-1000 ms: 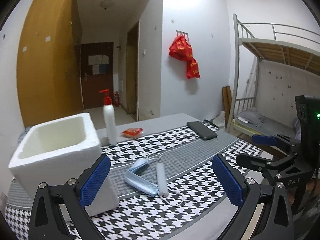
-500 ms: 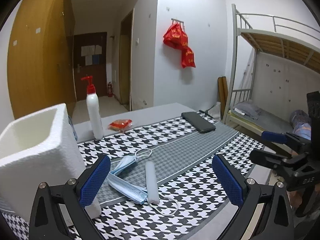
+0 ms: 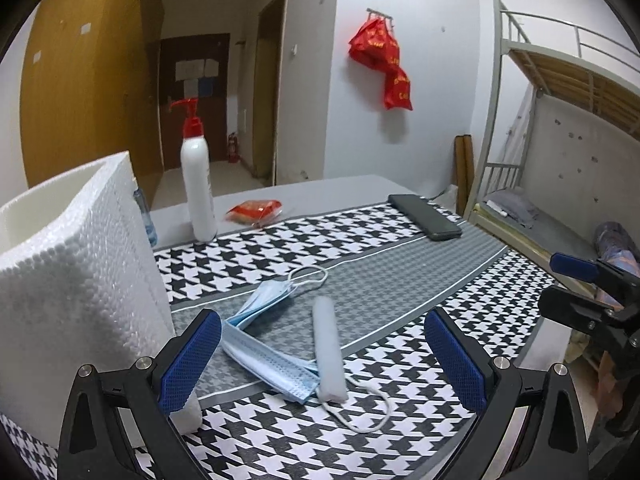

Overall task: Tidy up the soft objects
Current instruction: 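Move the left gripper down toward the blue mask on the table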

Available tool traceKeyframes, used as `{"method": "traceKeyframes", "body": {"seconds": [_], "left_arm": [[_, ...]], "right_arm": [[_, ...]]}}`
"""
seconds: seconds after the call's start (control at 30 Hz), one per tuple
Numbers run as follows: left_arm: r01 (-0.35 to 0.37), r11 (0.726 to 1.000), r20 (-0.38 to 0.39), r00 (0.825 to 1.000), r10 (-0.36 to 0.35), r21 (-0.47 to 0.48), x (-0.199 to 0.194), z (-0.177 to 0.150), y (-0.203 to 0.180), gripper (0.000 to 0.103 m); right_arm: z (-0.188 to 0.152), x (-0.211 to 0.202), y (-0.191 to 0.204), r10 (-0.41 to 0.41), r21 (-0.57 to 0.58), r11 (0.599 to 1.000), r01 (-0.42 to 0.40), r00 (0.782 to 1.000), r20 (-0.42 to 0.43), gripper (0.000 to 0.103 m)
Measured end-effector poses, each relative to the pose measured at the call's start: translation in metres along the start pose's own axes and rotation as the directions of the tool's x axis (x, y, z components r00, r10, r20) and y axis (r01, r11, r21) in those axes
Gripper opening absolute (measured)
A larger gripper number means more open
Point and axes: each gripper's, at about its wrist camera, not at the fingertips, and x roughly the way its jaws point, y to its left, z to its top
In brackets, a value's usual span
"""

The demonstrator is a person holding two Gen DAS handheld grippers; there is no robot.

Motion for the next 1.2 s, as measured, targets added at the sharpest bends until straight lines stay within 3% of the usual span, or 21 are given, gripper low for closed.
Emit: {"method": "traceKeyframes", "body": {"seconds": [0.33,0.57,0.77,1.03,1.2], "left_arm": [[-0.093,0.996,-0.024,0.995,0.092,-0.019,0.0,-0.003,0.017,0.102],[-0.177,0.979,-0.048,0.984,0.173,-0.098,-0.002,-0.004,0.043,0.1],[-0.149,0.987,-0.103,0.985,0.142,-0.068,0.011,-0.009,0.032,0.093],[-0.181,0.979,-0.188,0.969,0.161,-0.092,0.034,-0.011,0.036,0.085],[-0.175,0.981,-0.235,0.96,0.152,-0.081,0.048,-0.012,0.034,0.07]], "right_arm": [[0.0,0.018,0.008,0.019,-0.013,1.0,-0.019,0.999,-0.033,0.103],[0.001,0.026,0.014,0.038,-0.026,0.999,-0.039,0.998,-0.043,0.103],[0.002,0.037,0.023,0.044,-0.042,0.998,-0.047,0.997,-0.062,0.103],[0.002,0.048,0.025,0.071,-0.047,0.996,-0.075,0.994,-0.086,0.103],[0.002,0.057,0.027,0.085,-0.052,0.994,-0.091,0.991,-0.105,0.103]]}}
